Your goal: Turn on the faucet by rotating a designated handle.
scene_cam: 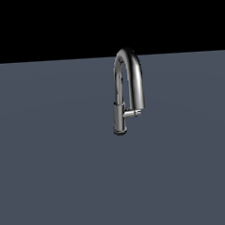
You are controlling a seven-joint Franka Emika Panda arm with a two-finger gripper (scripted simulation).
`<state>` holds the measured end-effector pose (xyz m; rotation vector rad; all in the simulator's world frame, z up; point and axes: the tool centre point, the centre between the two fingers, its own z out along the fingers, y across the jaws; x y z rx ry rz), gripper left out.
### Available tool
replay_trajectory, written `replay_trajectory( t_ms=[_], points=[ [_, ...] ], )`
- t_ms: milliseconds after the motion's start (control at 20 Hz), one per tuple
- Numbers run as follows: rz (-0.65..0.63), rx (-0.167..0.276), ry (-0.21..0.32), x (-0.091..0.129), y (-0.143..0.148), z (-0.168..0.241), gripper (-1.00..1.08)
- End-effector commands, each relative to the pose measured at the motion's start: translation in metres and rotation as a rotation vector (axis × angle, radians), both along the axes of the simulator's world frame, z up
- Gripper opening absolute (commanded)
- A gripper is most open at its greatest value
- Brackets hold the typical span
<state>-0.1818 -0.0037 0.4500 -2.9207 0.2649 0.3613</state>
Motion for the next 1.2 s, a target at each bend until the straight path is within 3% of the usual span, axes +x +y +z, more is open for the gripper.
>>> replay_trajectory(
  t_ms=[0, 1150],
  points=[
    [-0.03, 0.028, 0.035, 0.014, -0.002, -0.004, -1.0],
    [-0.315, 0.309, 0.376, 0.131, -0.032, -0.063, -1.0]
  ],
)
